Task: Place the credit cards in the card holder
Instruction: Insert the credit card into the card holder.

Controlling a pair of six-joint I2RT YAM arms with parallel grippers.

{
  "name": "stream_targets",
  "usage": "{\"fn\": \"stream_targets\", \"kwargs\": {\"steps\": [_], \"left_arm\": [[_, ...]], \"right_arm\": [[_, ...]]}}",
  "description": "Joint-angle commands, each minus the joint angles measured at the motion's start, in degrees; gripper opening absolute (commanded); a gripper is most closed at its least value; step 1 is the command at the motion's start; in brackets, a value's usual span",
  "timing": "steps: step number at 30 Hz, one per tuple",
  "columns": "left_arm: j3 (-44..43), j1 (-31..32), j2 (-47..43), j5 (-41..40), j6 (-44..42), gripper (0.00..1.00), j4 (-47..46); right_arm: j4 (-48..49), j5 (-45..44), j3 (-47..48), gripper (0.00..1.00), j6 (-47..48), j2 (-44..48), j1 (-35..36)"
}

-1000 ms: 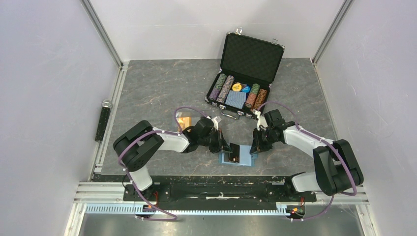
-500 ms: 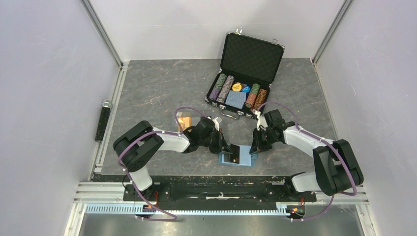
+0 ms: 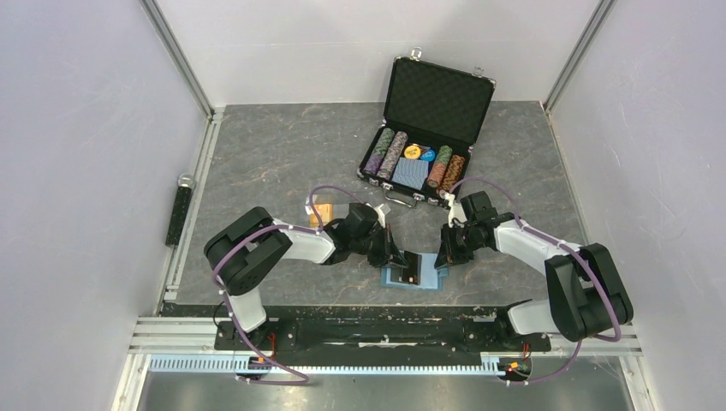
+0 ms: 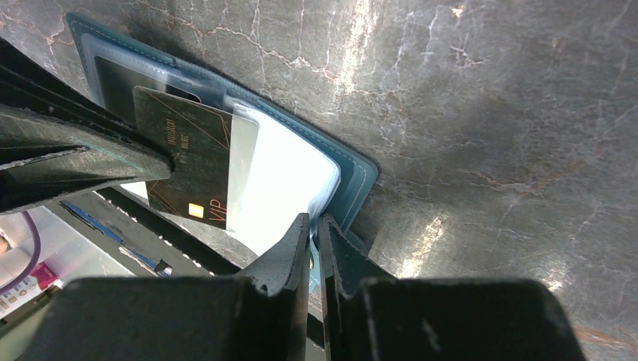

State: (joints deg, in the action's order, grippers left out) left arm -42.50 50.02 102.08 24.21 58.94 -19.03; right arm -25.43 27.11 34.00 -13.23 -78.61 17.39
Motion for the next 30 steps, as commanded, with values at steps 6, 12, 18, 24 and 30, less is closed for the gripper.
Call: {"fn": "stream_targets", "kwargs": {"steps": [6,12,18,24,30], "left_arm": [[-2.44,1.11,2.86,0.25,0.84,0.02,1.0],[-4.86,1.9,2.61,-0.25,-1.48,0.04,5.57],[-7.0,2.79,0.43,-2.55,-3.93,0.24,12.75],[-9.46,2.89,-0.65,-5.32,-6.42,0.3,21.06],[-13.38,3.57,0.19,-7.99,-9.35,0.35,28.47]], "right_arm": [[1.01,0.5,-1.15,0.09,-0.42,0.77,0.19],[1.01,0.64,-1.04,0.09,-0.41,0.57,0.21],[1.0,0.4,-0.95,0.1,-0.39,0.63,0.23],[0.96,0.31,-0.95,0.1,-0.5,0.8,0.2],[0.92,0.44,-0.87,0.1,-0.52,0.82,0.2]]}}
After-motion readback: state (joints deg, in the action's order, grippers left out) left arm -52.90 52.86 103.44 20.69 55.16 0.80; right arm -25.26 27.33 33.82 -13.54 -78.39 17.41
